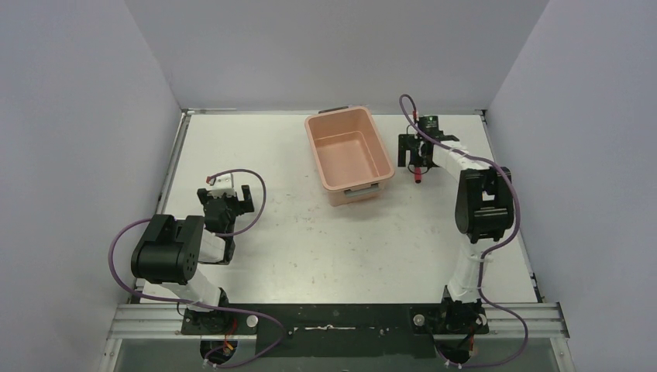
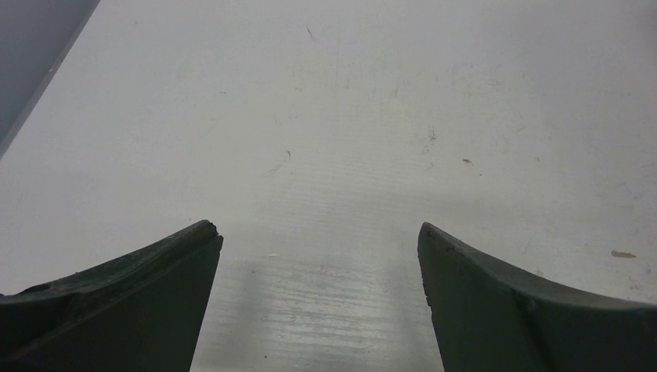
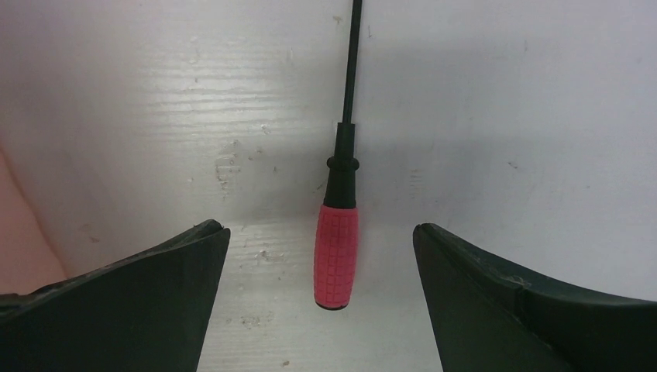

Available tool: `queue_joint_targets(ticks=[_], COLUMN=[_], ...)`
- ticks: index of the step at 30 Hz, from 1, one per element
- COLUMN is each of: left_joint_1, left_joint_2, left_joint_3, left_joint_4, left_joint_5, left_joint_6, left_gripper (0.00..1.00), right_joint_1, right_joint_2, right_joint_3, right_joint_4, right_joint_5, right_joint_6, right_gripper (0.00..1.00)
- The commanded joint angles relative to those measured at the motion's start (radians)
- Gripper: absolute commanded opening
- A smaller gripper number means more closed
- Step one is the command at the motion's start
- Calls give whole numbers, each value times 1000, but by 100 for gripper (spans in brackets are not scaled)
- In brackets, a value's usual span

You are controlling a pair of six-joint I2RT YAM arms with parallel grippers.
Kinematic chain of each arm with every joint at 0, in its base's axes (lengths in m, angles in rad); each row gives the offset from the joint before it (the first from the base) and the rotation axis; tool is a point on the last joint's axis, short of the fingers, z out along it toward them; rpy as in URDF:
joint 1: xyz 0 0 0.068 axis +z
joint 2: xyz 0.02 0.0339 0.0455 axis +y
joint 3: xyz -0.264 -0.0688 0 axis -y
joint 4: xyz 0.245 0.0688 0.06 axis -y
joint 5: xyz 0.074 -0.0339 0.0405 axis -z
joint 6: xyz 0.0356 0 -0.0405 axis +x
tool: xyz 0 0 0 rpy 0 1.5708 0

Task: Put the screwdriver in the bin
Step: Pick up the screwdriver from the center of the board.

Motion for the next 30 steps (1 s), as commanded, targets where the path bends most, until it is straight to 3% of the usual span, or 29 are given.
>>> queue_joint_targets(ticks=[1,9,16,21,30], left_joint_1=[2,1,1,1,1], left_joint_2=[-7,-7,-8,-7,-7], left_joint_3=[14,14,14,14,14], left_joint_4=[38,38,38,38,38], left_joint_5=[8,8,8,8,8], left_joint_6=[6,5,7,6,5], left_gripper=[97,97,97,97,97], right_joint_1=[-14,-32,-34,-34,-34], right_joint_2=[27,96,82,36,-85], right_joint_3=[-21,-24,-40,-30,44], right_joint_4=[58,46,54,38,-50], right_joint_5=[-3,-8,-9,13,72], right_joint_6=[30,52,50,46,35], right_gripper=[91,70,24,3,0])
